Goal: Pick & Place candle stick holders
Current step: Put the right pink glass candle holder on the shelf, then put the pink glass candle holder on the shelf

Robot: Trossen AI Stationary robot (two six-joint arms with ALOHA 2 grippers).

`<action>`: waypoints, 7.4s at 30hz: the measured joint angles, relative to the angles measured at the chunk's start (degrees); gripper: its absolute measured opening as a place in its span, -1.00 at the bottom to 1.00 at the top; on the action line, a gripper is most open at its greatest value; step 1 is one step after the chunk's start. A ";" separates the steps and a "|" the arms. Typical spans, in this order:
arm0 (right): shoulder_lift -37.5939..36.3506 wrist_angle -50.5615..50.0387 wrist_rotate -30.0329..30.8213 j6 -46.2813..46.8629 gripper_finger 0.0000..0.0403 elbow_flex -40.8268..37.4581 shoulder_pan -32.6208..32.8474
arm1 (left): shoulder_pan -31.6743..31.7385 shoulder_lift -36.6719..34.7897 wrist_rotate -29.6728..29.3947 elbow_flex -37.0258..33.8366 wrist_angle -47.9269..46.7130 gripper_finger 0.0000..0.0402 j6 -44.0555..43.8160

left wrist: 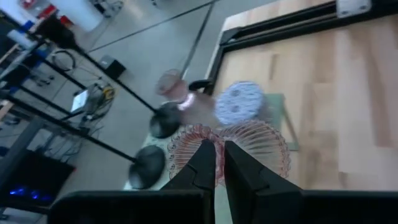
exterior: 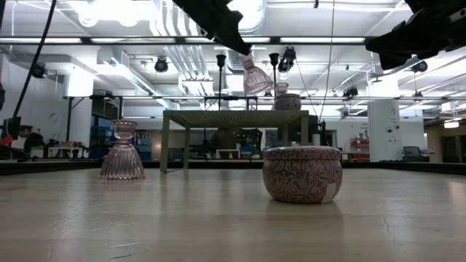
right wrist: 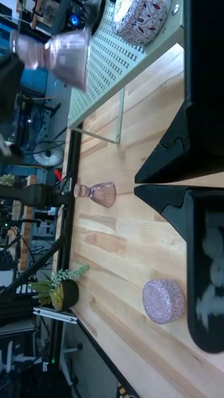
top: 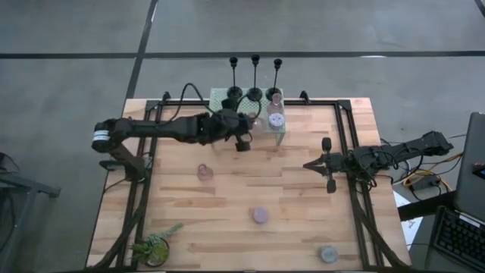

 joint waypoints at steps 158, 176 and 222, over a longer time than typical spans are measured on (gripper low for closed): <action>0.02 0.01 0.00 0.00 -0.96 0.02 -0.02 | -10.33 -4.46 12.49 -1.99 -45.96 -0.66 -30.28; 0.02 0.01 -0.01 -0.01 -0.96 0.02 -0.02 | -19.68 -6.17 10.82 -17.18 -45.42 0.11 -45.24; 0.01 0.01 -0.02 -0.01 -0.96 0.00 -0.02 | -17.67 -6.43 -4.14 -5.14 -40.05 -0.88 -31.49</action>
